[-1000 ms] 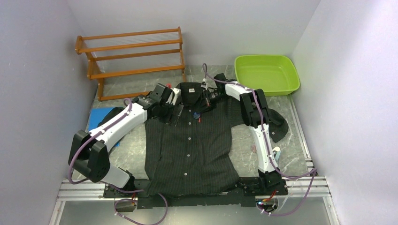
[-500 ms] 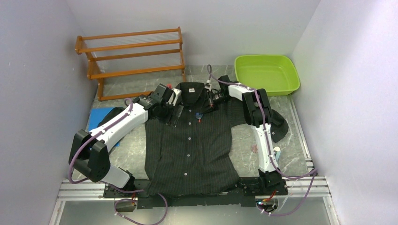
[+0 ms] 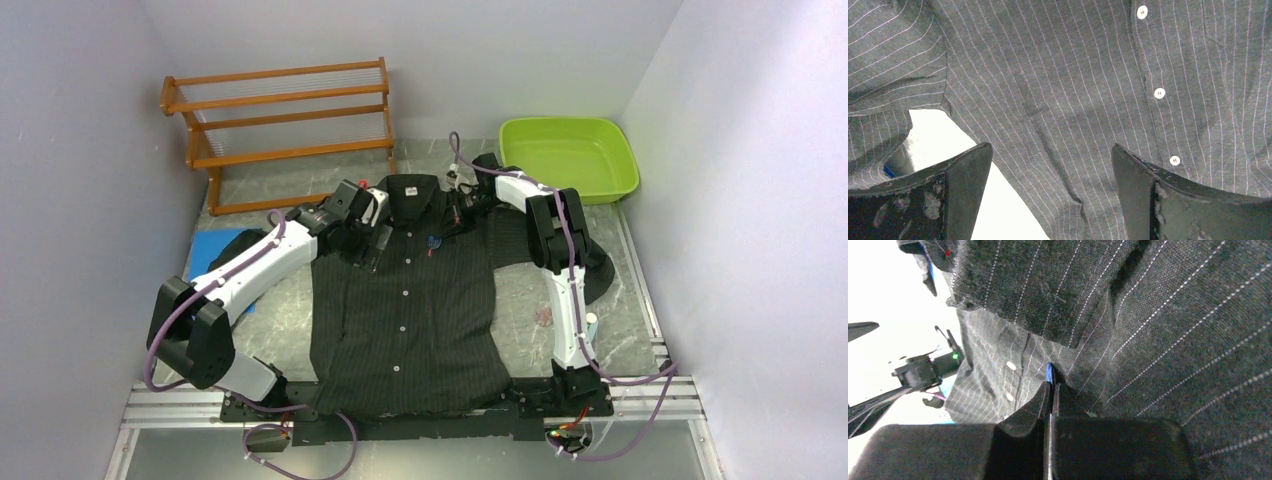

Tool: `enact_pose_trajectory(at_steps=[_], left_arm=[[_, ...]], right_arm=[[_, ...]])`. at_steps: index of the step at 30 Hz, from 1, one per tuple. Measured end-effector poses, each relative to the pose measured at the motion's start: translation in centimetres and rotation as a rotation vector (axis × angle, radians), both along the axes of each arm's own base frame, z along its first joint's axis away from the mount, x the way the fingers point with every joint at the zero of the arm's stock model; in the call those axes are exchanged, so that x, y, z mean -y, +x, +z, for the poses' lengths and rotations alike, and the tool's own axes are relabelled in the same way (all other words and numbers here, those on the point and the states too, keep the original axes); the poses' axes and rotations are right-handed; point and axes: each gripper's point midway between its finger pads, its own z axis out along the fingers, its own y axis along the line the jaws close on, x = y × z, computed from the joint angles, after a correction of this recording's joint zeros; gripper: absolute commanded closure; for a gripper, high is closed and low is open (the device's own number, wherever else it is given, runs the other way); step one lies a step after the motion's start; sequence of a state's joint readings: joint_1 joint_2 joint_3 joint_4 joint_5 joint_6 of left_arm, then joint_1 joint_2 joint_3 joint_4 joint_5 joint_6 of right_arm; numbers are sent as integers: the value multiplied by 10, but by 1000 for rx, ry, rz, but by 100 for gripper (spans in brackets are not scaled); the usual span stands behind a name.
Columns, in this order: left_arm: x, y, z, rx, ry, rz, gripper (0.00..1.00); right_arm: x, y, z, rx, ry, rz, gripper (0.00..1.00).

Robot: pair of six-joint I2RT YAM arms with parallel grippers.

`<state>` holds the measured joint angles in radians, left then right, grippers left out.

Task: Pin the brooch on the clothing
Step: Pin the brooch to the clothes.

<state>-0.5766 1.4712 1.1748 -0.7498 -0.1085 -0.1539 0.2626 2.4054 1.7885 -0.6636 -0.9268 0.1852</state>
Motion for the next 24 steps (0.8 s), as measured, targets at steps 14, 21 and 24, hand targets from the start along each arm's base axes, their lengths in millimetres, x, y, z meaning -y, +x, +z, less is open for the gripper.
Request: enact_pose_trajectory(at_steps=[14,21,24], left_arm=[[-5,1,-5,5,59,8,6],[-12,3,-6,13,98,28,6],[-16,4,-6,13,120,41,6]], right_arm=[[35,7,19,112,-189,-63,100],[45,6,50,186,-239,-92,100],[48,7,62,220,-261,-107,100]])
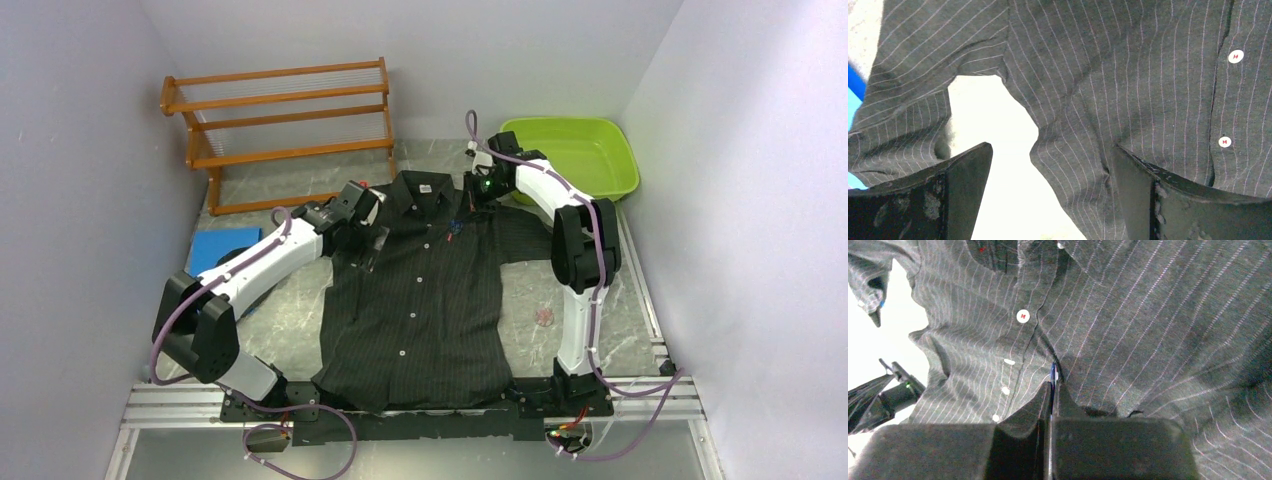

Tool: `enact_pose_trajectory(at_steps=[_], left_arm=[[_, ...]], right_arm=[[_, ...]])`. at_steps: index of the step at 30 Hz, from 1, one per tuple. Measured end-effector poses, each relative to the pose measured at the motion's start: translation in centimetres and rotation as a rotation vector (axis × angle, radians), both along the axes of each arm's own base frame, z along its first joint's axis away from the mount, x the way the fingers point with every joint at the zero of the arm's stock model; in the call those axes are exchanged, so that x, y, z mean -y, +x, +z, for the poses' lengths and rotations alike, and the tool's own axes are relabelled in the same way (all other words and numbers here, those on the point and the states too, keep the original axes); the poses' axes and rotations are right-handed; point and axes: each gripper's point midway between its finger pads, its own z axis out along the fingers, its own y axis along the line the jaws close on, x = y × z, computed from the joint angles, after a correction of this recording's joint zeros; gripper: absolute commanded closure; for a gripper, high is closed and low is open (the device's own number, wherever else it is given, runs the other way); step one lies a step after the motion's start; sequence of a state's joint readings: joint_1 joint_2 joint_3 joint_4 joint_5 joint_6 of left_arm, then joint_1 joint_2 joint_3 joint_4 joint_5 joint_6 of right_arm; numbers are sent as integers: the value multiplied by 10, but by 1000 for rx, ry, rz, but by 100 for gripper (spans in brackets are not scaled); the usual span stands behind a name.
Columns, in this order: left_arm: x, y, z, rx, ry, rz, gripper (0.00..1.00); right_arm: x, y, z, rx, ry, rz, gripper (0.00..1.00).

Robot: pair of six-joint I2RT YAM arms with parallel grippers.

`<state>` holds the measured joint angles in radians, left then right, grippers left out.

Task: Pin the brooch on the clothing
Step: Pin the brooch to the clothes.

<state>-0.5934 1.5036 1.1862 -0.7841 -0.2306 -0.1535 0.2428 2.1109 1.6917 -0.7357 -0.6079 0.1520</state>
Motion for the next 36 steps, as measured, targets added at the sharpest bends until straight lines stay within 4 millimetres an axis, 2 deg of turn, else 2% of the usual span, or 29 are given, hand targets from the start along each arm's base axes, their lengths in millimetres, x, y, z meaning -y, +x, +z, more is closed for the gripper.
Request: enact_pose_trajectory(at_steps=[4,9,12,15,20,23,28,31,36], left_arm=[[2,4,12,17,-21,43,7],[22,13,27,68,-129,90,9],[47,15,32,102,-190,64,12],[76,17,37,133,-237,9,23],[132,27,38,184,-348,-86,29],[158,34,37,214,-409,-128,32],[184,46,44,280,-477,-182,35],[195,52,47,312,-500,-214,36],[212,51,36,329,-487,-286,35]], right_arm=[[4,0,7,10,-55,-49,100],[3,-6,9,9,-137,-94,100],[1,-9,13,18,-166,-108,100],[-3,-13,22,36,-181,-118,100],[-6,-22,38,62,-162,-152,100],[-5,-32,44,67,-148,-189,100],[-6,-41,57,78,-118,-242,100],[-7,-42,58,80,-114,-265,100],[-7,-44,54,64,-120,-284,100]])
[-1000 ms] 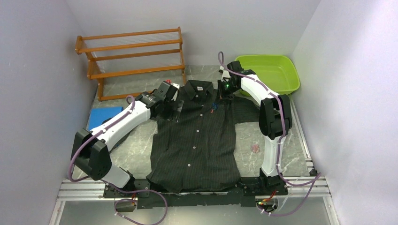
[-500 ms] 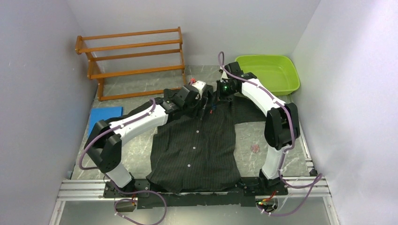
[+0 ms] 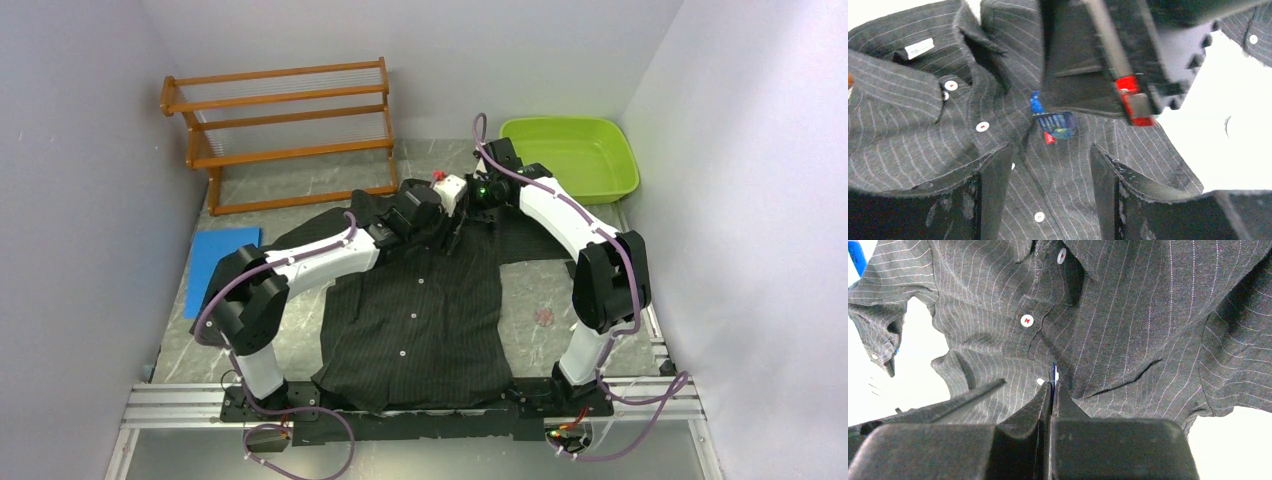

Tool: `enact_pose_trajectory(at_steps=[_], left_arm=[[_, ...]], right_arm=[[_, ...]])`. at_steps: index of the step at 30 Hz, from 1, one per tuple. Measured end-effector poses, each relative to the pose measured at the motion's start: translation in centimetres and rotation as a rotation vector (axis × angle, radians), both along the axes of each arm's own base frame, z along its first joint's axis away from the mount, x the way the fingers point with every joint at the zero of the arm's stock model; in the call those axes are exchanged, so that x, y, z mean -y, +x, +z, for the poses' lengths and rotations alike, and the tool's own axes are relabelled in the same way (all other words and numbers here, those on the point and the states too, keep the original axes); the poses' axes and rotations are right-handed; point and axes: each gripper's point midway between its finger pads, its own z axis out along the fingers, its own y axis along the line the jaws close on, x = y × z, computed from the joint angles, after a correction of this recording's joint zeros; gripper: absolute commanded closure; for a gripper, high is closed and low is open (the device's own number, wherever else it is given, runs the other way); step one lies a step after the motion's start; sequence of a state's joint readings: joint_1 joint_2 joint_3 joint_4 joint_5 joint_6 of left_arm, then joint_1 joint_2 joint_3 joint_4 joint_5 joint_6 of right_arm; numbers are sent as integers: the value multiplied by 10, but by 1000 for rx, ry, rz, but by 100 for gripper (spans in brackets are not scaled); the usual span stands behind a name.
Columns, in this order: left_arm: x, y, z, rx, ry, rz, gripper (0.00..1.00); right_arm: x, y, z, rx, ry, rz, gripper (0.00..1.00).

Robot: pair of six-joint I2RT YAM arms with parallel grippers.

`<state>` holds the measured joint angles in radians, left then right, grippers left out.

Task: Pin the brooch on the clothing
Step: Pin the brooch to the clothes.

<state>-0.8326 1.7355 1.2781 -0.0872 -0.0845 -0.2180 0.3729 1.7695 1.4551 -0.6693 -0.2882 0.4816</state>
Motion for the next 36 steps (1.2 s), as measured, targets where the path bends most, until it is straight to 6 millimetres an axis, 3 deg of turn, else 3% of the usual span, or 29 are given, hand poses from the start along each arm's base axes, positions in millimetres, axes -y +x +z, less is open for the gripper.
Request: enact_pose_trajectory(at_steps=[4,9,14,19,30,36], left_arm=[[13,-6,-3,22,6,-40,28],[21,-5,-1,48,-7,-45,36],[21,0,-13,52,18,-35,43],[19,2,-22,52,46,-26,58],[22,2,-19,80,52,-33,93],[24,4,-15,94,43,-23,97]], right_arm=[[0,0,0,0,-1,-3,100],[0,0,0,-1,0,-2,100],[0,0,0,-2,0,-2,100],[0,0,0,-6,4,-8,100],[-4,-1,3,-7,28,6,100],[-5,2,8,-2,73,21,89]])
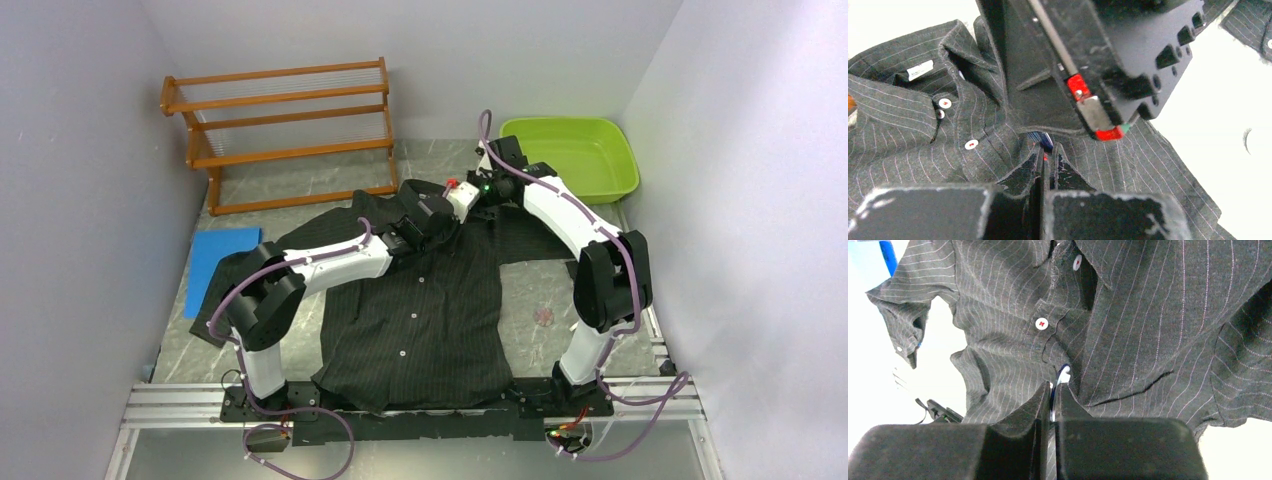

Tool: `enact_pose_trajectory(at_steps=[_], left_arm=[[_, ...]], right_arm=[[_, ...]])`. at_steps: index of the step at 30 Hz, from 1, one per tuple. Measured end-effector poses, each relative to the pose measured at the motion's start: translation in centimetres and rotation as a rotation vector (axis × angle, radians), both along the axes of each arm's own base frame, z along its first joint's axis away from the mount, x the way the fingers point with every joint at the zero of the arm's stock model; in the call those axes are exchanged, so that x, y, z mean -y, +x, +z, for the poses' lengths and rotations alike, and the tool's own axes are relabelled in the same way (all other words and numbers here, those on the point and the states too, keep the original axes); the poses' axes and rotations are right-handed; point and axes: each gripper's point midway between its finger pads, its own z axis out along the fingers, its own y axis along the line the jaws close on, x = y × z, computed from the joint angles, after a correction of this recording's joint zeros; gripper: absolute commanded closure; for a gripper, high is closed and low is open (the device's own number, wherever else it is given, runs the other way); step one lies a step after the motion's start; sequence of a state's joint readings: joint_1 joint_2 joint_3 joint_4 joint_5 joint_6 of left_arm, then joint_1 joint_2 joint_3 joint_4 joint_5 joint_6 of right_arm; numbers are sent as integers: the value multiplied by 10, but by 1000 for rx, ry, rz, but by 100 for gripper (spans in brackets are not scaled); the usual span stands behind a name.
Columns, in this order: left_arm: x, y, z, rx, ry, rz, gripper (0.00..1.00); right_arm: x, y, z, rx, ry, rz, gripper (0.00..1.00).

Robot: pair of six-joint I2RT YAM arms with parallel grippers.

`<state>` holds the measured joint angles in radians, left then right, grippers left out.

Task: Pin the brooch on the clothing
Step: Pin the brooch to the clothes.

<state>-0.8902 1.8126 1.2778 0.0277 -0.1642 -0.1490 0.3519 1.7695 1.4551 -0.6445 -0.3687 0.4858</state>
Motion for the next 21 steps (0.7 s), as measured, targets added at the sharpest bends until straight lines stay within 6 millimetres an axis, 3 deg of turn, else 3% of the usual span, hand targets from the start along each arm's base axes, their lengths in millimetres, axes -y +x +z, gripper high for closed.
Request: enact_pose_trajectory(at_steps=[3,12,17,21], left_arm=[[-1,2,2,7,-5,15,97],[-10,6,-2,-5,10,64,97],[-13,4,-2,-11,8,66,97],[-15,-1,0,-35,1,60,97]], right_arm=[[0,2,2,8,26,11,81],[7,-8,12,33,83,34,42],[14,-12,30,105,109,37,33],[25,-16,35,150,107,32,32]])
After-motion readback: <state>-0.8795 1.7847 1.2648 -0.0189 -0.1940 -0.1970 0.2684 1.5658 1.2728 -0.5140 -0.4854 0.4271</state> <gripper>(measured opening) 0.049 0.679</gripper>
